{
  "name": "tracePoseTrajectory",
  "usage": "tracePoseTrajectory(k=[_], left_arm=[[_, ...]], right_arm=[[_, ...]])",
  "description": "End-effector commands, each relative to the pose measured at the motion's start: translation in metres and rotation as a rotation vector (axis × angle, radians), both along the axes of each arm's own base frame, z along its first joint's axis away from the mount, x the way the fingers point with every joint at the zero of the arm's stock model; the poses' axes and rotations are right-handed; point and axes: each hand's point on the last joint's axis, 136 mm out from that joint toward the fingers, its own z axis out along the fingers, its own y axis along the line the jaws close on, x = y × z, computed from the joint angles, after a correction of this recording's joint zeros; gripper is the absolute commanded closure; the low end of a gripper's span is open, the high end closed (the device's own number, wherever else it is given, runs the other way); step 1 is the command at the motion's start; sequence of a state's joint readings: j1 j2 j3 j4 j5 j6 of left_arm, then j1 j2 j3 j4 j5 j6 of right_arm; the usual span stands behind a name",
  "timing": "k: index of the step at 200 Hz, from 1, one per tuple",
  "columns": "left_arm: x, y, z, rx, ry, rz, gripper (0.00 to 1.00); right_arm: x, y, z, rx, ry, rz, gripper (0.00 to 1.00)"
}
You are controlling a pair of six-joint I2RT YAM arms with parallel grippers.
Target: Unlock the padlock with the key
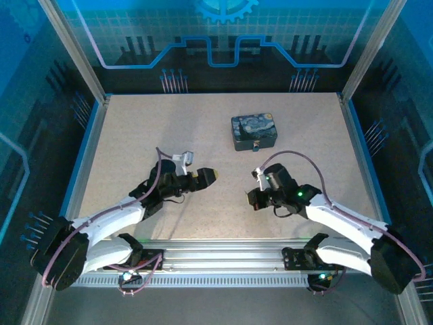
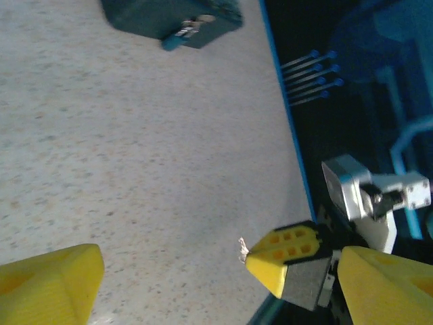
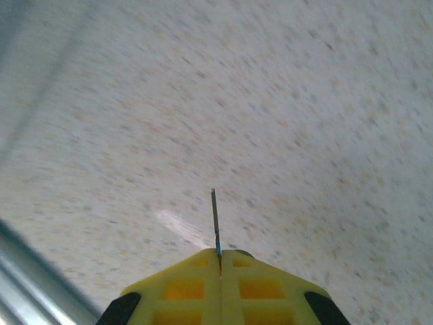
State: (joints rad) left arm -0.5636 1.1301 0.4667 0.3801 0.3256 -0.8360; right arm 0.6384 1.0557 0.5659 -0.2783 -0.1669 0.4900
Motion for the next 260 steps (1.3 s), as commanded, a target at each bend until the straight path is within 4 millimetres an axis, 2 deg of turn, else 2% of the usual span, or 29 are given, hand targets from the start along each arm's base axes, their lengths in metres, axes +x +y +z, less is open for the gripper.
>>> tracePoseTrajectory(k=[1, 39, 86, 195, 260], left_arm=[[-0.010, -0.023, 0.058, -0.120, -0.155, -0.147, 0.18], [-0.018, -0.041, 0.076, -0.143, -0.215, -0.223, 0.30], [-0.019, -0.059, 0.084, -0.147, -0.244, -0.271, 0.43], [-0.023, -0.082, 0.078, -0.128, -0.237, -0.330, 0.65], [-0.024, -0.084, 0.075, -0.118, -0.232, -0.334, 0.90]], right_arm=[[0.005, 0.022, 0.045, 0.187, -0.147, 0.135, 0.98], [0.004, 0.033, 0.094, 0.344, -0.246, 0.197, 0.98], [-0.003, 0.041, 0.119, 0.439, -0.254, 0.233, 0.98], [0.000, 0.042, 0.129, 0.471, -0.246, 0.204, 0.97], [0.001, 0.043, 0.126, 0.471, -0.232, 0.199, 0.95]])
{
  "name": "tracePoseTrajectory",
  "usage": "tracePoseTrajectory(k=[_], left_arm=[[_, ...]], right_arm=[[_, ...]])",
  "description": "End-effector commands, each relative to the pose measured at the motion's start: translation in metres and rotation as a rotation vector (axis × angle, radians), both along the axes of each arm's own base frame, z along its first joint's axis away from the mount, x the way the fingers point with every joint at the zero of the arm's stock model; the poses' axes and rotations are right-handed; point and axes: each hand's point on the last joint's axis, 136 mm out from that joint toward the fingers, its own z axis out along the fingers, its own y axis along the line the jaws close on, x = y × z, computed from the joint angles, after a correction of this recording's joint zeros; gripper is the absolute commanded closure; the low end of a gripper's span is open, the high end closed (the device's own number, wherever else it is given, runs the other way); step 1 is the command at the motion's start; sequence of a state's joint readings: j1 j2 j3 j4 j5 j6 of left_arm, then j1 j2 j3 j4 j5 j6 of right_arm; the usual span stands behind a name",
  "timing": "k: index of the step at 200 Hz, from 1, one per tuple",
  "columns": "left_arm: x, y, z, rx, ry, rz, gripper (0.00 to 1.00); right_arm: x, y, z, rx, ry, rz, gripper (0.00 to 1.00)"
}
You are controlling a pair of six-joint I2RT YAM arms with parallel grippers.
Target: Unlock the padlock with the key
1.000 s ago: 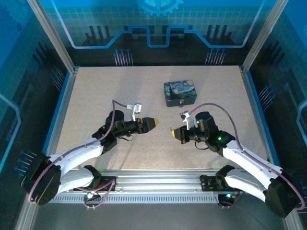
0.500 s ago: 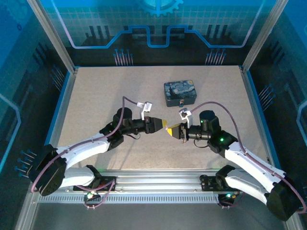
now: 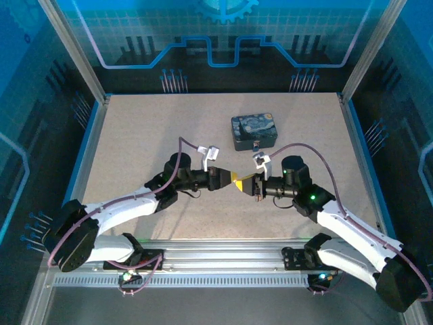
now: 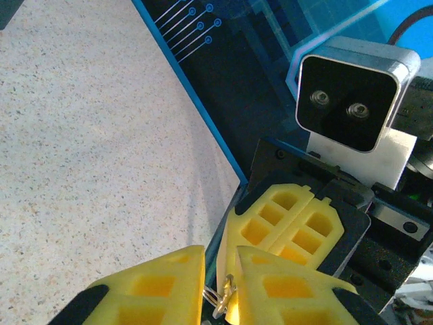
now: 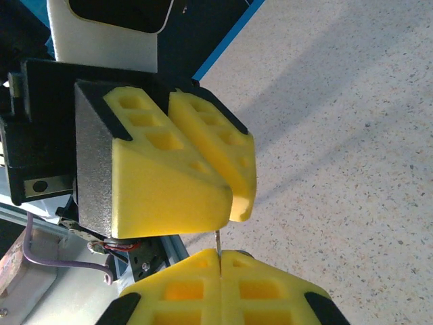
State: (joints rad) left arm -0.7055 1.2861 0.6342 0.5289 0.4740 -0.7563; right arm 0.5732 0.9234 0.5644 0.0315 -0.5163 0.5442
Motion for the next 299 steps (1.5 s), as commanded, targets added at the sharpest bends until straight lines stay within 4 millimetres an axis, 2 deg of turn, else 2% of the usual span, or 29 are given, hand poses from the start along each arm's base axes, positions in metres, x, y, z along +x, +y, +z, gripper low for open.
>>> tracePoseTrajectory(k=[1, 21, 65, 120, 203, 299], left_arm=[[-0.001, -0.007, 0.020, -0.027, -0.055, -0.029, 0.90], [-0.001, -0.006, 0.021, -0.024, -0.059, -0.027, 1.00], [-0.002, -0.005, 0.023, -0.016, -0.067, -0.022, 1.00], [-0.001, -0.004, 0.024, -0.015, -0.071, -0.020, 1.00], [0.000, -0.004, 0.025, -0.014, -0.075, -0.016, 1.00], [0.000, -0.002, 0.021, -0.003, -0.069, -0.001, 1.00]], right_arm=[[0.004, 0.003, 0.019, 0.035, -0.033, 0.005, 0.95], [0.002, 0.001, 0.015, 0.017, -0.027, 0.007, 0.91], [0.004, -0.009, 0.013, 0.038, -0.012, -0.006, 0.78], [0.003, -0.004, 0.023, 0.092, -0.018, 0.031, 0.67], [0.004, 0.000, 0.004, 0.073, 0.044, 0.037, 0.66], [0.000, 0.009, 0.002, 0.074, 0.055, 0.069, 0.70]])
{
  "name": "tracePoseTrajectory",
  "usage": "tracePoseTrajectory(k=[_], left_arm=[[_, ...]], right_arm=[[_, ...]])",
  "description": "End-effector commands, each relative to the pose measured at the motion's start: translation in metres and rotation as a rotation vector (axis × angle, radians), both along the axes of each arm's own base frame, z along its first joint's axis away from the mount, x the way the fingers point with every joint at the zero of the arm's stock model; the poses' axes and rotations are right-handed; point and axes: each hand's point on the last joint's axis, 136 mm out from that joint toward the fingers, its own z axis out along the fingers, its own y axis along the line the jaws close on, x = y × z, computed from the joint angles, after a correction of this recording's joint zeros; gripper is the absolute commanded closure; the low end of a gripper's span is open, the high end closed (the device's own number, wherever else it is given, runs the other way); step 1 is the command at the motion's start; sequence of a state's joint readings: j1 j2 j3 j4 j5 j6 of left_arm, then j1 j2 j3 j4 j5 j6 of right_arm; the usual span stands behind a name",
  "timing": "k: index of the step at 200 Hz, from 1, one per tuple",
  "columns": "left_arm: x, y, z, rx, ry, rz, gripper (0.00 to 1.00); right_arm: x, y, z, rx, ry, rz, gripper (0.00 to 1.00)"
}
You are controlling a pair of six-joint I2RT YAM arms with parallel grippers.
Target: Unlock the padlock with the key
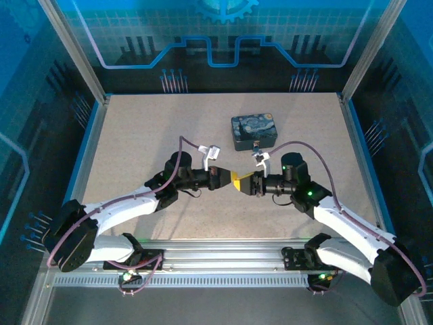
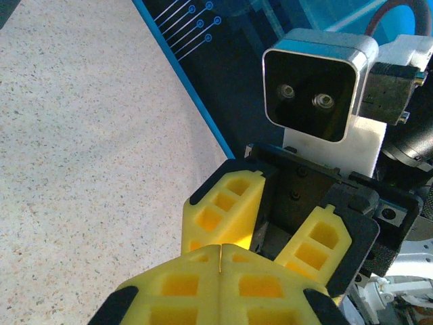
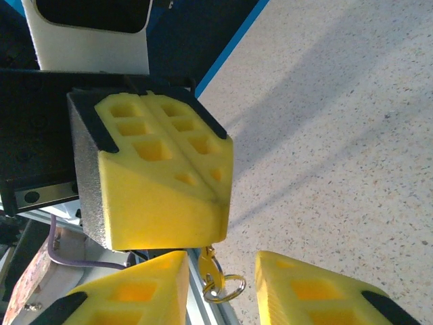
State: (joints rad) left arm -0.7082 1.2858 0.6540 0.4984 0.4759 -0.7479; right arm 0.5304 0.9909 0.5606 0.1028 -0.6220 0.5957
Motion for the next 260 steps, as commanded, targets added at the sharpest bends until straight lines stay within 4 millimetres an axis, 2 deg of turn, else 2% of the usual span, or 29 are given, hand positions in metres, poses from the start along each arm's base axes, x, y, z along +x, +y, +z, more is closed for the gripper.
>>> tracePoseTrajectory(k=[1, 92, 140, 191, 260], left_arm=[[0.001, 0.000, 0.019, -0.012, -0.070, 0.005, 1.00], [0.003, 0.003, 0.015, 0.004, -0.067, 0.029, 1.00], [0.003, 0.005, 0.014, 0.006, -0.070, 0.037, 1.00], [0.003, 0.006, 0.015, 0.006, -0.073, 0.042, 1.00], [0.003, 0.010, 0.017, 0.007, -0.086, 0.059, 1.00]], right_arm=[[-0.005, 0.005, 0.005, 0.024, -0.014, 0.029, 0.71], [-0.009, 0.007, 0.006, 0.026, -0.013, 0.048, 0.74], [-0.010, 0.003, 0.001, 0.008, -0.007, 0.025, 0.79], [-0.008, 0.000, -0.002, -0.006, -0.003, 0.004, 0.92], [-0.006, -0.006, -0.006, -0.019, 0.002, -0.026, 0.97]])
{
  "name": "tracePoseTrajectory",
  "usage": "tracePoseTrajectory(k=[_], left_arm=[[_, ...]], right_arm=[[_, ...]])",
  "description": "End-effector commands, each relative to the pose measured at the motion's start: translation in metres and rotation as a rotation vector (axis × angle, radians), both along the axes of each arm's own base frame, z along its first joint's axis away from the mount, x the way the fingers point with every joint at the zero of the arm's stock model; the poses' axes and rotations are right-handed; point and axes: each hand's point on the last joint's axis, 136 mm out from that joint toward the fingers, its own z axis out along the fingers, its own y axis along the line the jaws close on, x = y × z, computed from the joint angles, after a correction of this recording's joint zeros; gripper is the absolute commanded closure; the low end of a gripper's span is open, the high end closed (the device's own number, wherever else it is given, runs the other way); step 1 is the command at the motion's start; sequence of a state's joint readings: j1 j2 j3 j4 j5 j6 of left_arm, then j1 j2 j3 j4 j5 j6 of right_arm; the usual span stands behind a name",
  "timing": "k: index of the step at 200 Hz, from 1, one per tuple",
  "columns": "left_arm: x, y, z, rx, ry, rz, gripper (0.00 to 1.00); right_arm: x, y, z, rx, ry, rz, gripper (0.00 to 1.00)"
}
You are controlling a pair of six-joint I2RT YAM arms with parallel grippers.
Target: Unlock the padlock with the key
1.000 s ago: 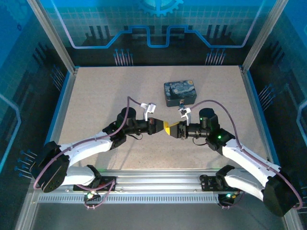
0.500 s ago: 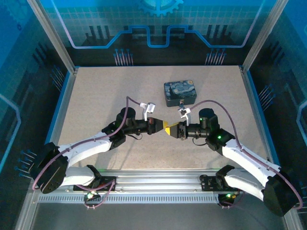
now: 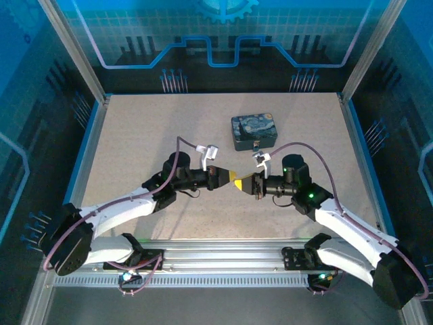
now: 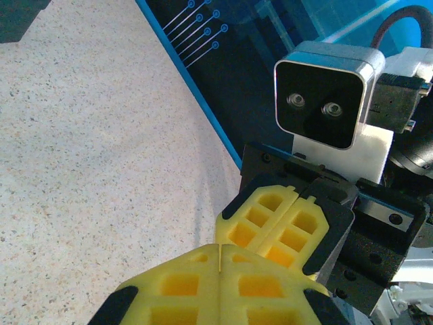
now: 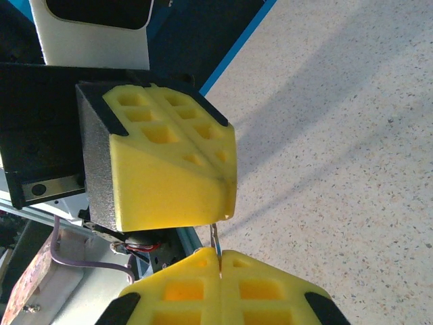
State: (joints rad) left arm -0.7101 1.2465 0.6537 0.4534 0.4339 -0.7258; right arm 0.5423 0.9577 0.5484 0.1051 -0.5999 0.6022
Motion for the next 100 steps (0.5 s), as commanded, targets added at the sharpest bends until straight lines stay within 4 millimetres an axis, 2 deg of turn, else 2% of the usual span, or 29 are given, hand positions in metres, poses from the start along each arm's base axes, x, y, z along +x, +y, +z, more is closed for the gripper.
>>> tracePoseTrajectory(k=[1, 27, 56, 65, 76, 93, 100], left_arm=[[0.0016, 0.0035, 0.0135, -0.010, -0.063, 0.023, 1.00], [0.0009, 0.0031, 0.0142, -0.012, -0.065, 0.019, 1.00], [0.0000, 0.0021, 0.0162, -0.019, -0.070, 0.010, 0.94], [-0.0005, 0.0020, 0.0171, -0.020, -0.073, 0.008, 0.88], [-0.0002, 0.0024, 0.0167, -0.017, -0.073, 0.011, 0.75], [0.0006, 0.0048, 0.0156, -0.003, -0.074, 0.023, 0.61], [0.0018, 0.0067, 0.0159, 0.006, -0.076, 0.034, 0.59]], right_arm=[[-0.0022, -0.0055, -0.0099, -0.025, 0.020, -0.017, 0.97], [-0.0017, -0.0063, -0.0090, -0.024, 0.016, -0.022, 1.00], [-0.0007, -0.0067, -0.0089, -0.026, 0.013, -0.027, 1.00], [-0.0003, -0.0071, -0.0099, -0.030, 0.014, -0.030, 1.00], [-0.0001, -0.0076, -0.0106, -0.038, 0.011, -0.031, 1.00], [-0.0003, -0.0106, -0.0155, -0.075, 0.012, -0.036, 1.00], [-0.0006, -0.0123, -0.0180, -0.094, 0.012, -0.039, 1.00]])
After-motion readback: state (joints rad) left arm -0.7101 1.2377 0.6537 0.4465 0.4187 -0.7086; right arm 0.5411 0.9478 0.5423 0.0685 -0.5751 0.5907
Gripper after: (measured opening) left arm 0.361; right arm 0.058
